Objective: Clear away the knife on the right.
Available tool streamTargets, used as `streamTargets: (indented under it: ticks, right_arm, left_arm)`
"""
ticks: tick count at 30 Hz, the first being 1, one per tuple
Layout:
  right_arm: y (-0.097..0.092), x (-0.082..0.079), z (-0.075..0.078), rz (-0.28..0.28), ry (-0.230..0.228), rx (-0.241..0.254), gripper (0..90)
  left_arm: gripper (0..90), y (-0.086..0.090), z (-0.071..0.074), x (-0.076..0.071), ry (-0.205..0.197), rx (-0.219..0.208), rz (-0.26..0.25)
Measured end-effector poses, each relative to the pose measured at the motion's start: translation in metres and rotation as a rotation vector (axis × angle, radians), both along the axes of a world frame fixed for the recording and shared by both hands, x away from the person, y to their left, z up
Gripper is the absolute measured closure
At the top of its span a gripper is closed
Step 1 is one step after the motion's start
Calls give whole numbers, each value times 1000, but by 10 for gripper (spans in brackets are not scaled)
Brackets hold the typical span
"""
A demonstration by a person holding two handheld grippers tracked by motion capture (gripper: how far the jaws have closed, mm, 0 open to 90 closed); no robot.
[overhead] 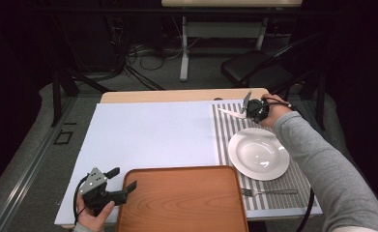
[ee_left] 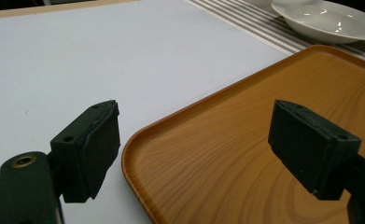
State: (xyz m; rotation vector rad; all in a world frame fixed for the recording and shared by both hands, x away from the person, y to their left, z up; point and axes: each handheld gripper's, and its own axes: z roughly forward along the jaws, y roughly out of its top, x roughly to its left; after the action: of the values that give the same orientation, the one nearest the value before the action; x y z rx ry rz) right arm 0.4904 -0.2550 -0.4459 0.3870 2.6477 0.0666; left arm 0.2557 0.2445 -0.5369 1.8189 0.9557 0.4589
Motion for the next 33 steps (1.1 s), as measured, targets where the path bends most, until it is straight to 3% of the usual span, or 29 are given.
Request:
streamTargets:
  ticks: [11,24,26,33]
  right_arm:
    - [-6,-18,-1,-128,57,150,801]
    - [-28,-30,4,-388,144,336,802]
    - [-30,-33,4,-439,162,375,802]
    - [-42,-36,7,-533,213,529,802]
  left_arm:
    - [169,0,0,0,0,-1,1]
    - [169,0,1,-1,-3,0,-2]
    - [169,0,1,-1,-3,2,-4]
    - [169,-1,1,-1,-4,2,-4]
